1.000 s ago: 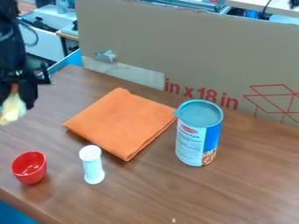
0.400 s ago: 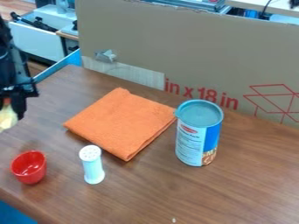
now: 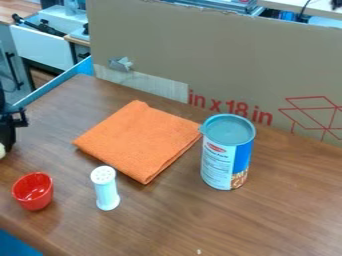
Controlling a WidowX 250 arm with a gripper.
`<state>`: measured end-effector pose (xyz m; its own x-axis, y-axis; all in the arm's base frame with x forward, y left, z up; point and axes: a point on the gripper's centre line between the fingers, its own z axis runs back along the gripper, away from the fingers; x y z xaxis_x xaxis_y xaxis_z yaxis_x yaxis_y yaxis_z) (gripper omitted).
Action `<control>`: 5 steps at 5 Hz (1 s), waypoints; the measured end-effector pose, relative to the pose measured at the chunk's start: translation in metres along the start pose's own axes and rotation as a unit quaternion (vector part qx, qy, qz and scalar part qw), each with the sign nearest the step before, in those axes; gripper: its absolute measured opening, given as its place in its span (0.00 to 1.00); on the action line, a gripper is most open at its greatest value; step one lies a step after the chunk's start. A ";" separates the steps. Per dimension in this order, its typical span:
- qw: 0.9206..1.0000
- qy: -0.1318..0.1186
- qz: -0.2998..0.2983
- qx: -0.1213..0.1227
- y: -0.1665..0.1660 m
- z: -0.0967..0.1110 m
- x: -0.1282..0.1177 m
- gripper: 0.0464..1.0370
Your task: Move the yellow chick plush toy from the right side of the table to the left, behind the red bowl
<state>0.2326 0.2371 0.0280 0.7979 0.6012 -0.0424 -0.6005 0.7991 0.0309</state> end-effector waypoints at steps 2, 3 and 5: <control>1.000 -0.013 0.009 -0.022 -0.007 -0.006 0.004 0.58; 0.998 -0.049 0.026 -0.030 -0.010 0.015 -0.003 0.91; 0.996 -0.083 0.008 -0.019 -0.041 0.083 -0.006 0.97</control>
<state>0.2570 0.2012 0.1102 0.7839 0.6083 0.1240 -0.6122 0.7907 -0.0083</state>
